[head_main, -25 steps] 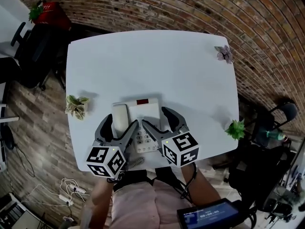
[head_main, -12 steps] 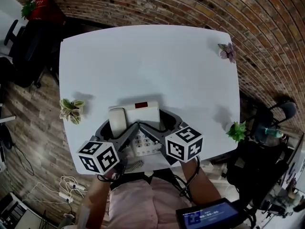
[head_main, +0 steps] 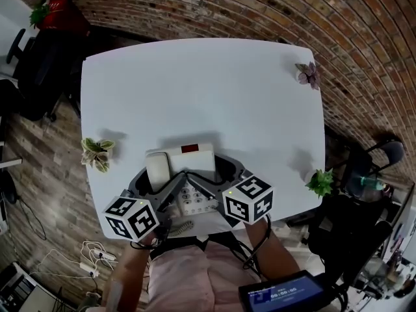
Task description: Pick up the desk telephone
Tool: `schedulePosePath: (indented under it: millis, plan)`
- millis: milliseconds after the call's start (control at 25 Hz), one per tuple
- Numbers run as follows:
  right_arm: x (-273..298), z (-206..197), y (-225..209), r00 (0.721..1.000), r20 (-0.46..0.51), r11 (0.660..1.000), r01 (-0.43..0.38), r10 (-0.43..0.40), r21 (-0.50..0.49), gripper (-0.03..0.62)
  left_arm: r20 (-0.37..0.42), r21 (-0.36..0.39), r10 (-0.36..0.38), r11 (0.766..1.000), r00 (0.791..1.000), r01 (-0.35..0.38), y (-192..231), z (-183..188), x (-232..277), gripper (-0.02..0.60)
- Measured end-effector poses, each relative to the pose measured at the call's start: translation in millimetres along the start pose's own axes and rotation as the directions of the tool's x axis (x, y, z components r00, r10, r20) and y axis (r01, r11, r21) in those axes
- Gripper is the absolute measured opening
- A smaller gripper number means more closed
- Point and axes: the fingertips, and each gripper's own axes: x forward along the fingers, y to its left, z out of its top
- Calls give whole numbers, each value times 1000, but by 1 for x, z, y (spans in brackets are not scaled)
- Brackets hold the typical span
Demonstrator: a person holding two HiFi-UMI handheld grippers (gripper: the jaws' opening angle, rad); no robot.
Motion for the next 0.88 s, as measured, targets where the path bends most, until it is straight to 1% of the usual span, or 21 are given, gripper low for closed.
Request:
schedulePosePath:
  millis: [120, 200, 320, 440, 640, 800, 880]
  plan:
    - [-7, 5, 10, 999, 31, 998, -21, 23, -64, 343, 82, 76, -9, 997, 997, 2, -9, 4, -11, 400]
    - [-9, 6, 17, 998, 44, 995, -43, 47, -91, 353, 144, 117, -22, 993, 989, 5, -14, 5, -21, 397]
    - [-12, 3, 21, 995, 41, 993, -88, 91, -78, 406, 209, 179, -39, 984, 977, 2, -23, 5, -33, 394]
    - [-15, 1, 25, 991, 32, 989, -131, 133, -71, 414, 249, 224, -56, 974, 967, -2, -29, 5, -39, 393]
    - [-14, -2, 31, 980, 19, 979, -194, 196, -58, 416, 289, 265, -70, 964, 955, -9, -34, 4, -46, 390]
    - [-15, -5, 39, 965, 18, 965, -259, 260, -50, 414, 329, 306, -90, 952, 940, -16, -40, 3, -54, 385]
    - [-17, -5, 46, 952, 27, 951, -302, 304, -63, 398, 347, 325, -100, 945, 932, -20, -43, 3, -57, 385]
